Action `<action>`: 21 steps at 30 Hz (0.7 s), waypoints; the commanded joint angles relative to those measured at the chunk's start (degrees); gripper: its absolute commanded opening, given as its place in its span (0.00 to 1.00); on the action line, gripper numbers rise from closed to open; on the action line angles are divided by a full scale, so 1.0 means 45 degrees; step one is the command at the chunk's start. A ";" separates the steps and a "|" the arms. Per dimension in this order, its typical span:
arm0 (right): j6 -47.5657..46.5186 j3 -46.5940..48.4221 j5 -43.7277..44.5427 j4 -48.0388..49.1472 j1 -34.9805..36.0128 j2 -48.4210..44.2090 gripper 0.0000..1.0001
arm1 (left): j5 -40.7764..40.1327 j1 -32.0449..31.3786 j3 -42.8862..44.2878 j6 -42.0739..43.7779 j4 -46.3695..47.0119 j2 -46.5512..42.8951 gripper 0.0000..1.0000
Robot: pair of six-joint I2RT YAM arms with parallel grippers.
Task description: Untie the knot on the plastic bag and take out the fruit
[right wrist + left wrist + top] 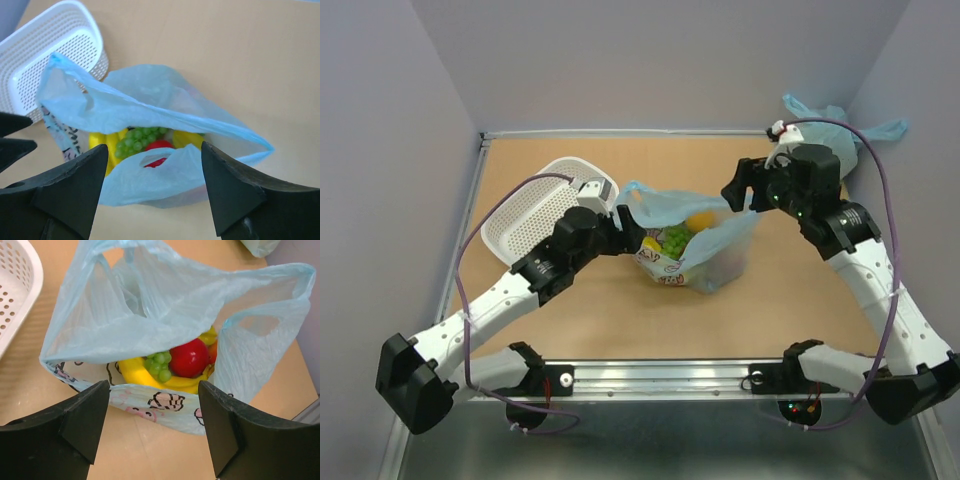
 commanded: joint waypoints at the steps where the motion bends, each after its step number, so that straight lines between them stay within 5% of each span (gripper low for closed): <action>1: -0.0668 0.0667 -0.0450 -0.0775 0.1383 0.0629 0.80 | -0.0226 -0.0085 0.0570 0.1148 -0.1309 -0.0838 0.82; 8: -0.0201 0.0375 0.2067 -0.0678 0.4371 0.2502 0.79 | 0.0510 -0.0553 0.1662 0.2672 -0.1097 -0.0763 0.66; 13: 0.0697 -0.0464 0.4158 -0.0522 0.4668 0.2798 0.77 | 0.2427 -0.1354 0.2835 0.2830 -0.0159 0.1462 0.59; 21: 0.1966 -0.2416 0.4805 -0.0248 0.4668 0.2700 0.74 | 0.2138 -0.1668 0.3479 0.2188 0.1169 0.4917 0.54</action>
